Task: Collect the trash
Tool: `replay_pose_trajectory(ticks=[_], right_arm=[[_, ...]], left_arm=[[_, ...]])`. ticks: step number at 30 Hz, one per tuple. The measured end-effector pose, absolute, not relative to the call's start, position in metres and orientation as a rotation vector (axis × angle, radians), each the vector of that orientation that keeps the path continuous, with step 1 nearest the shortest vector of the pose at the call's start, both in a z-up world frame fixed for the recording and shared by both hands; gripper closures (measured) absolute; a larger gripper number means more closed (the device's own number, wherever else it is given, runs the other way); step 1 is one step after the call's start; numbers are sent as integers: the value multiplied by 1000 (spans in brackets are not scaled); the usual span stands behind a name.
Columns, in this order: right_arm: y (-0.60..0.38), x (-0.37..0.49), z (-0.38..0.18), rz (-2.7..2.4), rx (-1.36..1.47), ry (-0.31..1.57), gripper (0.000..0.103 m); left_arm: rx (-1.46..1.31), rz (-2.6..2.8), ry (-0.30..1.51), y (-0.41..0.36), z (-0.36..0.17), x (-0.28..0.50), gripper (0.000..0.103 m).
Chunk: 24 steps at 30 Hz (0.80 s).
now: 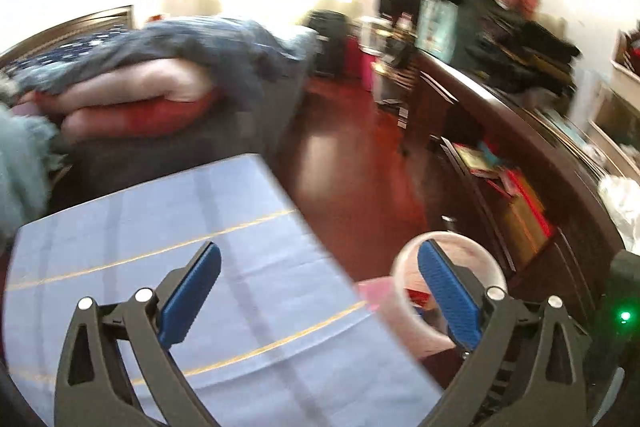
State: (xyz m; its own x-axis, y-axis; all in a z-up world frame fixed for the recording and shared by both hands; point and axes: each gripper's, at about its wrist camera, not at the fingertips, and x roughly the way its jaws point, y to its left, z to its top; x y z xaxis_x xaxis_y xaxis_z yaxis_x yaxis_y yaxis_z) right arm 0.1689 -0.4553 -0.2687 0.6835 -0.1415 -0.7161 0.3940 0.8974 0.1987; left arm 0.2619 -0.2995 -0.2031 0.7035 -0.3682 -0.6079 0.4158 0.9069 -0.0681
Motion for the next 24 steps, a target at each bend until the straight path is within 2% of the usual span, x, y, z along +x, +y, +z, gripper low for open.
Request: replay_pose_trajectory(ticks=[6, 17, 24], right_arm=[[-381, 159, -225, -180, 245, 698, 4], [-263, 112, -128, 40, 68, 503, 4], [-227, 76, -88, 77, 30, 382, 4]], left_arm=[[-8, -268, 614, -200, -168, 229, 4], [-101, 7, 466, -61, -96, 135, 4], [-151, 95, 369, -9, -52, 78, 4]])
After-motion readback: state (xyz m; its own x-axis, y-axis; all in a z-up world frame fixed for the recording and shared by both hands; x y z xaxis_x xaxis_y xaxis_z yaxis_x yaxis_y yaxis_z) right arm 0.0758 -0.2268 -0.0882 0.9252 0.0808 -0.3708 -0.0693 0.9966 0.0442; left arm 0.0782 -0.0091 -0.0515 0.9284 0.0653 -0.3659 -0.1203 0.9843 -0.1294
